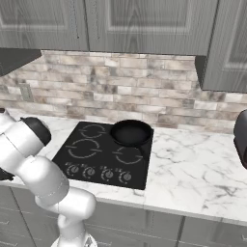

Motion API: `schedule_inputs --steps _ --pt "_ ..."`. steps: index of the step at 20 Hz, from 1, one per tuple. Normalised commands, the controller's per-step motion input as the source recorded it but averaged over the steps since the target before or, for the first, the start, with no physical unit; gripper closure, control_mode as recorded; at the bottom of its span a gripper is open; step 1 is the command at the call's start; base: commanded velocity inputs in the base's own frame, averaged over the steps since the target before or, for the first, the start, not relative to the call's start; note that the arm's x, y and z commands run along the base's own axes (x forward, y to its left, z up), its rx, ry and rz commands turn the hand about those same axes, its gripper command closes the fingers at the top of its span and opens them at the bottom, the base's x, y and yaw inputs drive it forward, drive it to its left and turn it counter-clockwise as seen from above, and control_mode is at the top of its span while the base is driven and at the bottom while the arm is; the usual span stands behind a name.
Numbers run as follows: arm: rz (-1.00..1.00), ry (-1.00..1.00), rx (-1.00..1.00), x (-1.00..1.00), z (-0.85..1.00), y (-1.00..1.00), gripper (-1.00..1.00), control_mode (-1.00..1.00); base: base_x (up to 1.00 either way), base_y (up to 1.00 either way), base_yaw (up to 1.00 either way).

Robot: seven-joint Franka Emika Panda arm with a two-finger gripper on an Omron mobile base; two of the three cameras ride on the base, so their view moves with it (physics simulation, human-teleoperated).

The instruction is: Pick up the butter stick and place it in the pan. Then turn on the burner for the pan.

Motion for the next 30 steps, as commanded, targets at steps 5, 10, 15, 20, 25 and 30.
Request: schedule_inputs --steps 5,10,15,20,25,30 --pt "0.0 0.0 0.0 0.11 -0.14 0.02 -1.0 -1.0 0.0 0.0 0.0" --pt "0.0 0.0 0.0 0.12 -0.18 0.0 -1.0 -1.0 0.0 0.0 0.0" --pt "0.0 0.0 0.0 0.11 -0.18 0.0 -1.0 -1.0 0.0 0.0 0.0" --pt "0.0 0.0 0.0 0.18 -0.12 0.05 -1.0 -1.0 0.0 0.0 0.0" --pt "0.0 0.0 0.0 0.19 -0.07 0.04 -1.0 -1.0 0.0 0.0 0.0" --pt "0.01 -0.02 0.0 0.01 0.0 0.0 -1.0 -1.0 0.0 0.0 0.0"
